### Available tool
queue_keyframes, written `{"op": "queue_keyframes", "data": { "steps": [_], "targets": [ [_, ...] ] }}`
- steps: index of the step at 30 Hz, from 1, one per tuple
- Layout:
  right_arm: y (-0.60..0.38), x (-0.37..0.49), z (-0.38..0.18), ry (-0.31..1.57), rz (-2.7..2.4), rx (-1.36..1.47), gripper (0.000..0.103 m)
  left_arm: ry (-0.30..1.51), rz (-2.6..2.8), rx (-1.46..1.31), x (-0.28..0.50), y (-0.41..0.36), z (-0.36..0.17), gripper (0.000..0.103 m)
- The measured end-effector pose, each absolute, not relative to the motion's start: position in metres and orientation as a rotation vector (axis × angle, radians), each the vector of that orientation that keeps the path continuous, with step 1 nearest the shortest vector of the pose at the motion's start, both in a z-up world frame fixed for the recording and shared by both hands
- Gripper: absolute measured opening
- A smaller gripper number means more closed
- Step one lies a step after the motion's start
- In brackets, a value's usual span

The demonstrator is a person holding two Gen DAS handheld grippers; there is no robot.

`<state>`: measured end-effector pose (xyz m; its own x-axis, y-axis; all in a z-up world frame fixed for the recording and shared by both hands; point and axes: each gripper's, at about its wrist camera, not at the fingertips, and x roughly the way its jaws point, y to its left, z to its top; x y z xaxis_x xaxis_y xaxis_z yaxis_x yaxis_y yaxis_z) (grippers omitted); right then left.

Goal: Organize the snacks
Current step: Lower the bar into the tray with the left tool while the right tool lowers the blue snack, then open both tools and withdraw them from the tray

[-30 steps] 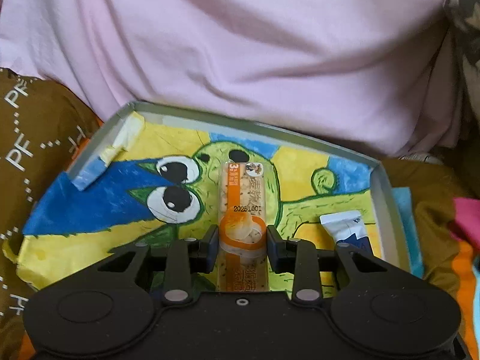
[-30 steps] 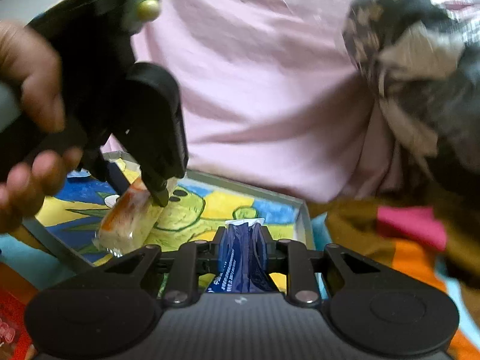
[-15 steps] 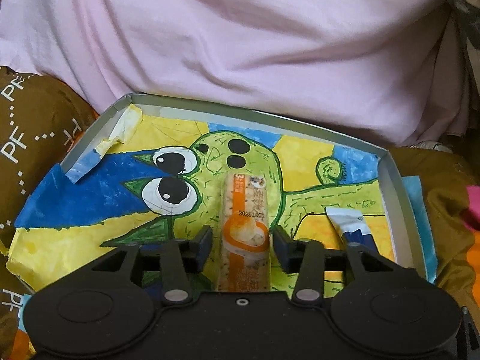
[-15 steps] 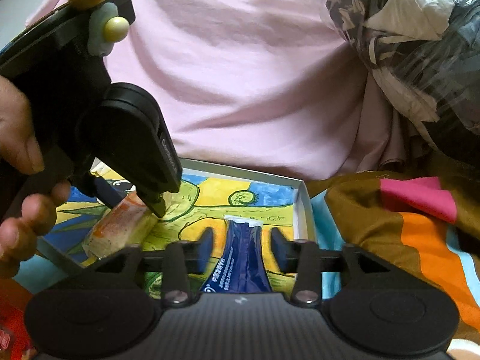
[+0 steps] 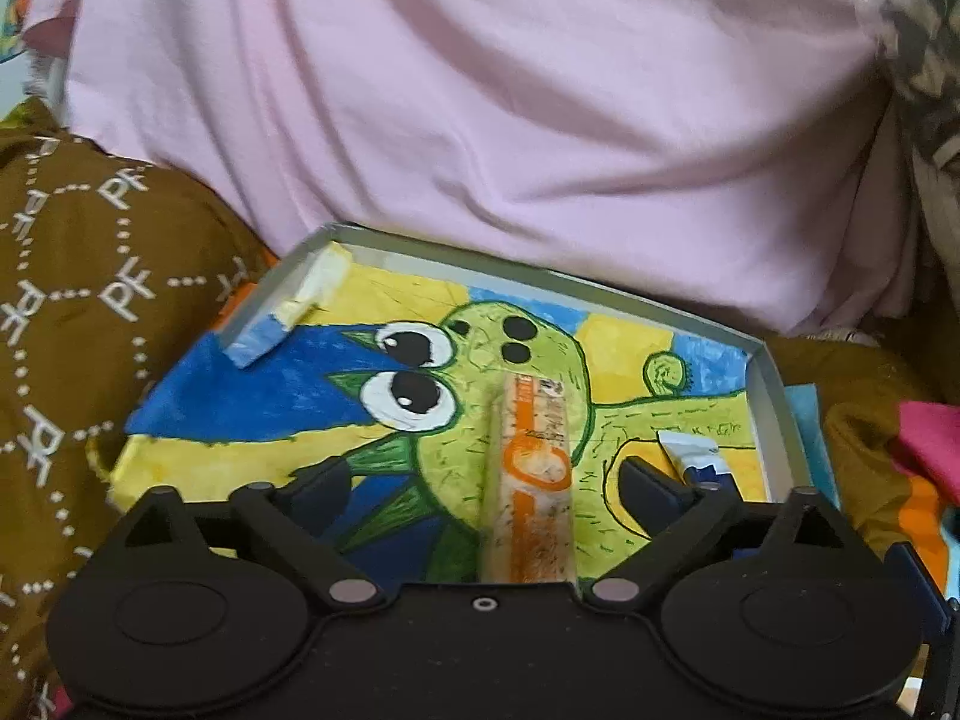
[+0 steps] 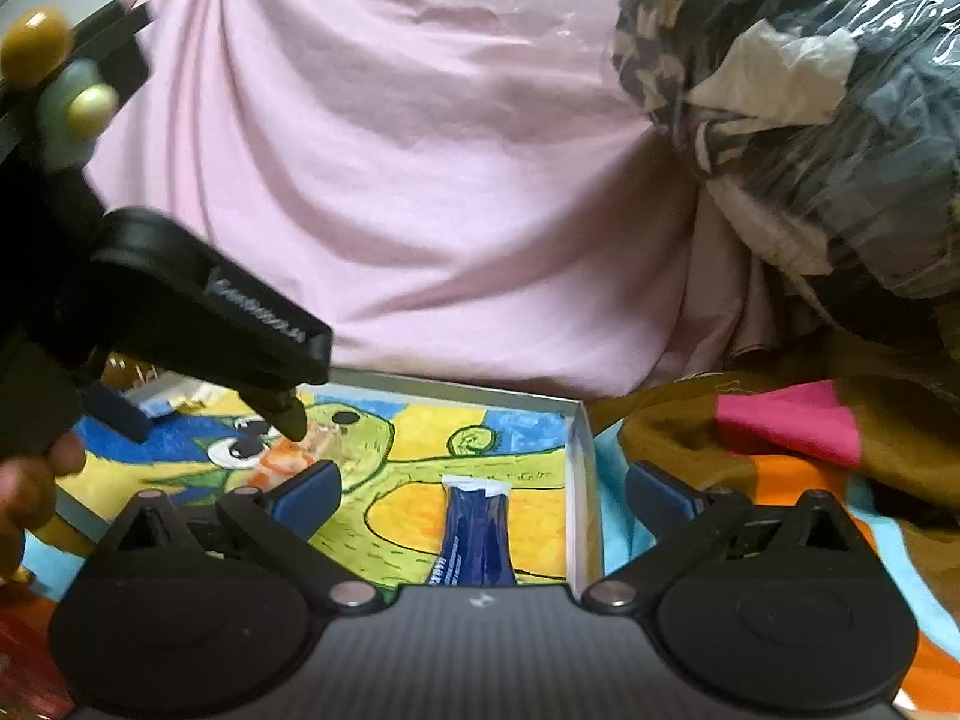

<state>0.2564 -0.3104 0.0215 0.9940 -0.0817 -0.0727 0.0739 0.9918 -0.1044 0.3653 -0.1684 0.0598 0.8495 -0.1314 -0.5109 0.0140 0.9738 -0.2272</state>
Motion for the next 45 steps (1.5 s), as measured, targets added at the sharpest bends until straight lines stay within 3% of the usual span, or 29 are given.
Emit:
{"op": "queue_keyframes", "data": {
  "steps": [5,18,36,45],
  "targets": [
    [-0.306,0.235,0.038,0.09,-0.073,-0.07,0.103,0.507,-0.069,-0.256,0.336,-0.151,0.067,0.102],
    [-0.295,0.157,0.057,0.114,-0.071,-0.061,0.103,0.478,-0.059,-0.255,0.247,-0.119,0.076,0.102],
    [-0.271,0.066,0.048,0.247,0.014,-0.114,0.103,0.506,-0.118,-0.126,0.147,-0.071,0.05,0.102],
    [-0.25,0.038,0.029,0.405,0.079,-0.127,0.103,0.526,-0.185,-0.049,0.112,-0.056,0.028,0.102]
  ]
}}
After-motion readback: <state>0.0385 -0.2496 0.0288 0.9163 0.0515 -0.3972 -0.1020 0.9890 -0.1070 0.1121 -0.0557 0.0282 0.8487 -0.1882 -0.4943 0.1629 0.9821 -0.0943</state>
